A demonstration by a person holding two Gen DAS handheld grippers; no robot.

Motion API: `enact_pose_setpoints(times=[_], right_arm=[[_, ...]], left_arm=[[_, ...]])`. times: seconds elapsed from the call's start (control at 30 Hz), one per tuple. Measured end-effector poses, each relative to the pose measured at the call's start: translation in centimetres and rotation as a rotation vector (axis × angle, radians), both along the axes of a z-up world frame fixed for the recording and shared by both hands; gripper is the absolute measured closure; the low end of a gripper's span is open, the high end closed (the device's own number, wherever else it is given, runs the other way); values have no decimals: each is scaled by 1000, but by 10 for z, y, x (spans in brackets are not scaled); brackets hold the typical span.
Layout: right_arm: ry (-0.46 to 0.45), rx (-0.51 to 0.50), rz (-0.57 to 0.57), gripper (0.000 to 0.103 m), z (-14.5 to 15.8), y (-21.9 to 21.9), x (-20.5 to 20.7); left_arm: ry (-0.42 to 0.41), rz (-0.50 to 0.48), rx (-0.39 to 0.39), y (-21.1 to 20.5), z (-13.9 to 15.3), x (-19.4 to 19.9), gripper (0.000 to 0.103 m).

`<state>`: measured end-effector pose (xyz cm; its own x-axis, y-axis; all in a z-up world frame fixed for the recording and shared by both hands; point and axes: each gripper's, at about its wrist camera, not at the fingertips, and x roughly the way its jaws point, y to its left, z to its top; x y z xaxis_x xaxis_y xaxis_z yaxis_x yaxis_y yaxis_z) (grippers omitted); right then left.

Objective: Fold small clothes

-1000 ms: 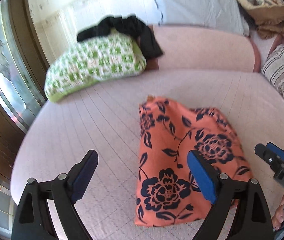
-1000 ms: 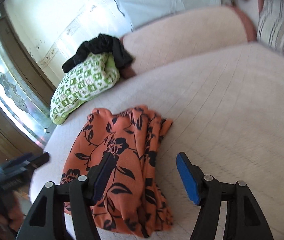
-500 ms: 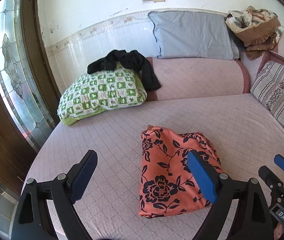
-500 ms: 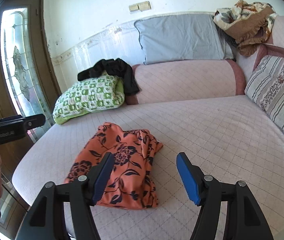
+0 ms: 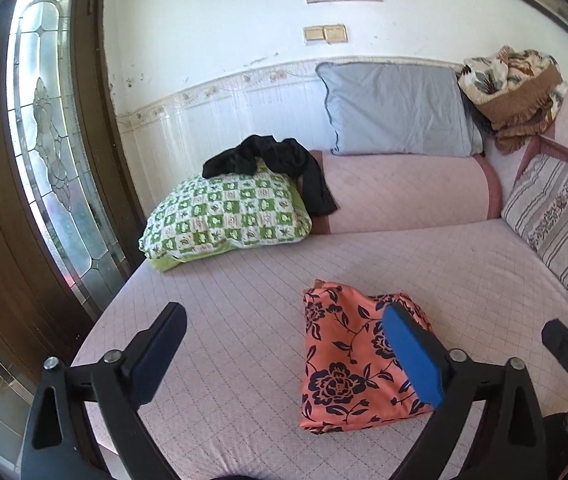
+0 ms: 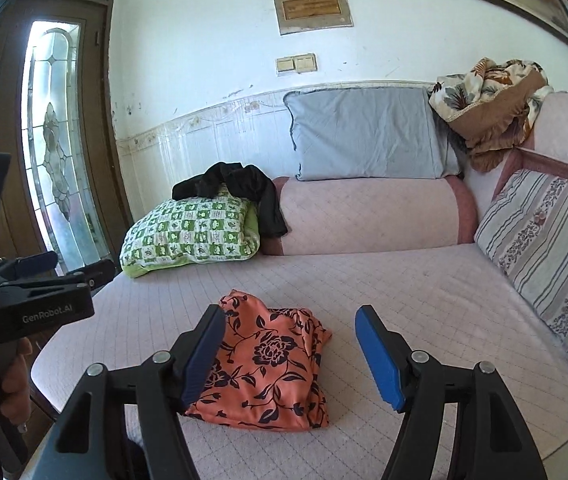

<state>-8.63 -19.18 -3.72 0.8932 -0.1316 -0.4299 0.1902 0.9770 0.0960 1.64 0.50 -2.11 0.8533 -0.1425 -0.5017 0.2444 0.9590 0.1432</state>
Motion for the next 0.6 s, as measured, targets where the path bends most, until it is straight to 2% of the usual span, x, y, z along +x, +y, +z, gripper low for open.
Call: enact_pose_setpoints(times=[0.2,0.33,0.47,0.6], right_arm=[[46,18,-6,32,3,16,2],[45,22,-7,32,11,26,2],[34,22,-4,32,23,33,1],[-20,44,-14,32,44,38,-6]], left_arm=[[-20,30,-16,15,10,-6,0],[-41,76,15,20,16,-10,0],[-55,110,38,27,23,-15,0],[-65,103,32,35,35,-20,0]])
